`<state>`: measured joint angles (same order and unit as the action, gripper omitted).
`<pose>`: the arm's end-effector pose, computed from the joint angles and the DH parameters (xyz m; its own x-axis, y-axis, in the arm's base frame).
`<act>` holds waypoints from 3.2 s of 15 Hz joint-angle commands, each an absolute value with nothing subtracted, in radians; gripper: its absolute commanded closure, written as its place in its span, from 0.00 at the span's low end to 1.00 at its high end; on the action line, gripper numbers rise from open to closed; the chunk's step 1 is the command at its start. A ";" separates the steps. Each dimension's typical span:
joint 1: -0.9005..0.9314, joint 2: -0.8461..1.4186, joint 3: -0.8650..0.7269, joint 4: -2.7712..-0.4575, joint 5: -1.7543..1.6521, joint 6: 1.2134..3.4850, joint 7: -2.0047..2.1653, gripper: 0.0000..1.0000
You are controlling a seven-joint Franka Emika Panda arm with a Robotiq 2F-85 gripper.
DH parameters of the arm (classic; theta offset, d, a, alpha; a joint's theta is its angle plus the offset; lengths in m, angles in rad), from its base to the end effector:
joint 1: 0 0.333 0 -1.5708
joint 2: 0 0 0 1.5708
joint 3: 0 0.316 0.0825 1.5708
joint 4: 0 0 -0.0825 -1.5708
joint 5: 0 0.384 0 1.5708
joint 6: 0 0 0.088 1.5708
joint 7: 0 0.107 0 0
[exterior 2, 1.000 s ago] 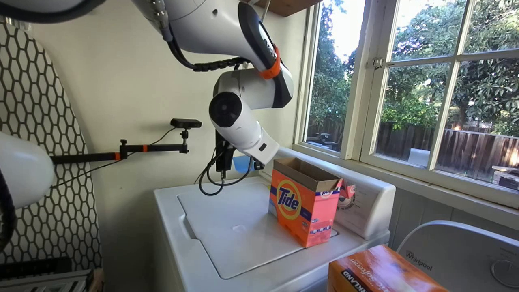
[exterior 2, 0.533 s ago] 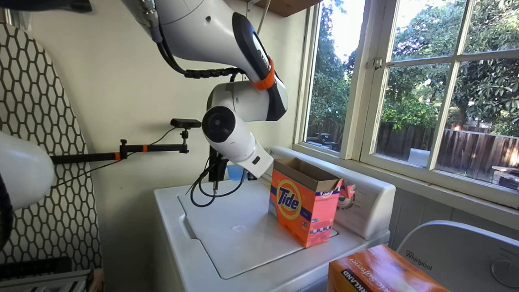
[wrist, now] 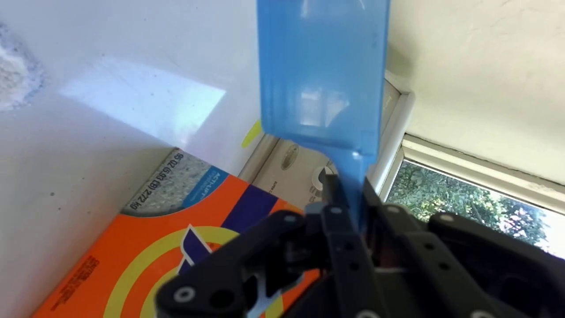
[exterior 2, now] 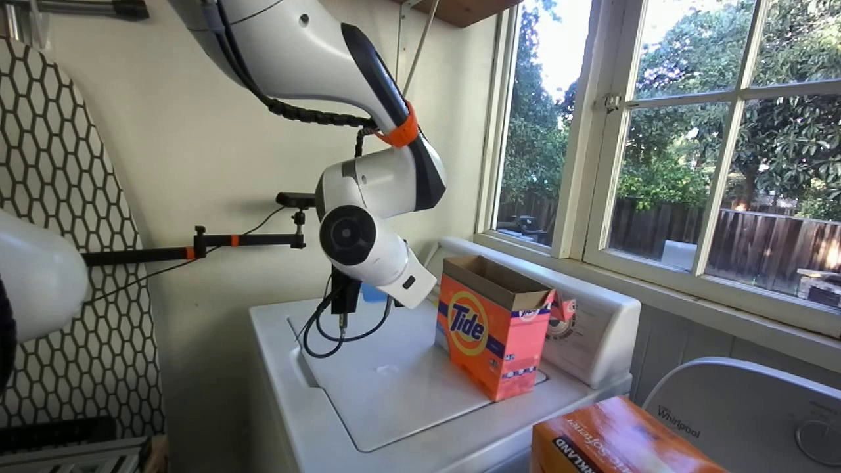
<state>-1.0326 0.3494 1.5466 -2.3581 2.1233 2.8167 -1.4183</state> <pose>0.4399 0.2071 0.3073 0.8860 -0.3896 0.2513 0.0255 -0.5002 -0.8655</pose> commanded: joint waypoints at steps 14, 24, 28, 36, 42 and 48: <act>-0.850 0.330 1.361 -2.375 2.160 2.867 -1.504 0.97; -0.564 0.339 1.102 -2.318 2.211 2.887 -1.558 0.97; -0.492 0.365 1.028 -2.286 2.247 2.903 -1.614 0.97; -0.364 0.408 0.889 -2.227 2.329 2.918 -1.714 0.97; -0.295 0.424 0.813 -2.198 2.367 2.910 -1.758 0.57; -0.260 0.416 0.777 -2.186 2.379 2.893 -1.769 0.11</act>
<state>-0.2889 0.4141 0.8001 -2.2032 2.3382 2.8826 -1.7328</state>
